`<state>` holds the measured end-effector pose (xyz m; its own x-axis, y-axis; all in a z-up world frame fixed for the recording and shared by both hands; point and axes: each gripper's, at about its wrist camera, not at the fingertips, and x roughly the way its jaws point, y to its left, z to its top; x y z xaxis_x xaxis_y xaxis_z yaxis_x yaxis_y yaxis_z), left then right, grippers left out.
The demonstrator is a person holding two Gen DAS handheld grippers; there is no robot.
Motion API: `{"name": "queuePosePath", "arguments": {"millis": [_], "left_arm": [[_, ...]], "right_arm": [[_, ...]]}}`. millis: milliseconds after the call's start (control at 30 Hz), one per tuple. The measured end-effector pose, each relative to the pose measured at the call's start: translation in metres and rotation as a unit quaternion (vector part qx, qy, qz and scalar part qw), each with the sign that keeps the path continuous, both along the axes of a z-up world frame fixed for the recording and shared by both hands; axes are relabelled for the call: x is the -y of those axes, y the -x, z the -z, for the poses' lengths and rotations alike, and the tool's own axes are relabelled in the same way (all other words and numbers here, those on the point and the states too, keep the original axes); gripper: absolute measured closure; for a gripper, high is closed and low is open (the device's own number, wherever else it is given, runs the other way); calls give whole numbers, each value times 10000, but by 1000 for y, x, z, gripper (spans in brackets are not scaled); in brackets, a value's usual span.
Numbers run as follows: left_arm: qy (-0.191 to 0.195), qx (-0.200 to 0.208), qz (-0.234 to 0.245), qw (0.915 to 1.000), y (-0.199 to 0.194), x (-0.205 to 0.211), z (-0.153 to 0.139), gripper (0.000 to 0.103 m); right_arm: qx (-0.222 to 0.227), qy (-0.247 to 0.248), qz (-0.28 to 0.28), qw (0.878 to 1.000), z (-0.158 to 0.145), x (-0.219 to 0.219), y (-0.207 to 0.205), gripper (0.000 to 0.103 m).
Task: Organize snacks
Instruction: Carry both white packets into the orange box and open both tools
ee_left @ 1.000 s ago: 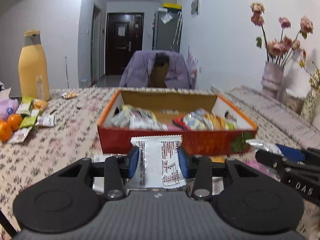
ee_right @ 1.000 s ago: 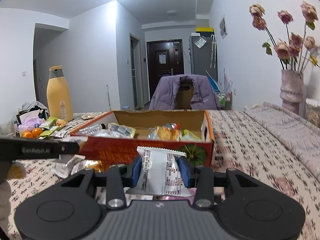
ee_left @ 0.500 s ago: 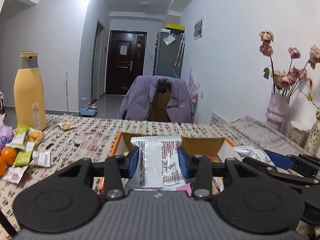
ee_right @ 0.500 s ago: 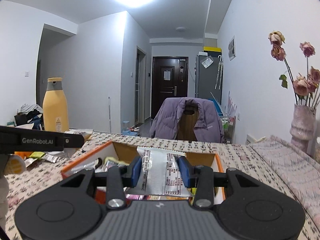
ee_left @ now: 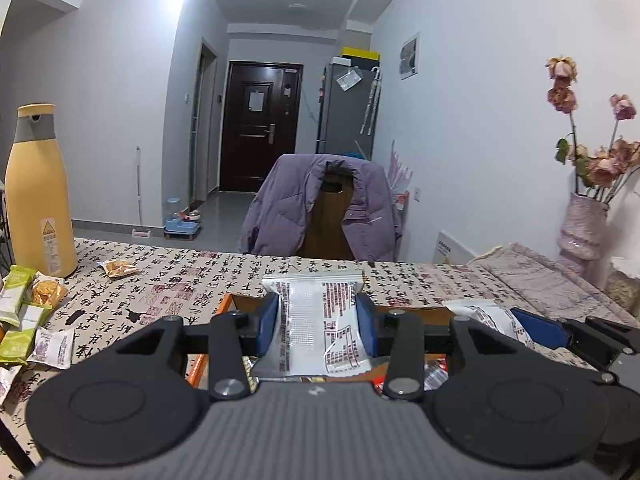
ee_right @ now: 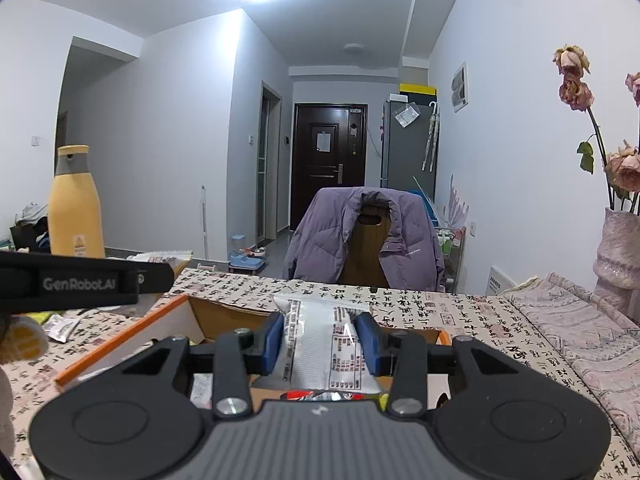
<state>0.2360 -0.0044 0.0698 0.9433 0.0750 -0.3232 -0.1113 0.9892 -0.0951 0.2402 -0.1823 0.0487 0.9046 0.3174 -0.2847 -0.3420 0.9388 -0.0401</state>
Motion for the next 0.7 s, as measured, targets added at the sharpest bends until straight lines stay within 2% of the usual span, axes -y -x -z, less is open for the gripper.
{"name": "queuePosePath", "arguments": {"millis": [267, 533, 633, 700], "left_arm": [[-50, -234, -189, 9995, -25, -5, 28, 61], [-89, -324, -146, 9993, -26, -9, 42, 61], [-24, -291, -209, 9994, -24, -13, 42, 57], [6, -239, -258, 9994, -22, -15, 42, 46]], "right_arm": [[-180, 54, 70, 9998, 25, 1, -18, 63], [-224, 175, 68, 9996, 32, -2, -16, 63], [-264, 157, 84, 9995, 31, 1, -17, 62], [-306, 97, 89, 9994, 30, 3, -19, 58]]}}
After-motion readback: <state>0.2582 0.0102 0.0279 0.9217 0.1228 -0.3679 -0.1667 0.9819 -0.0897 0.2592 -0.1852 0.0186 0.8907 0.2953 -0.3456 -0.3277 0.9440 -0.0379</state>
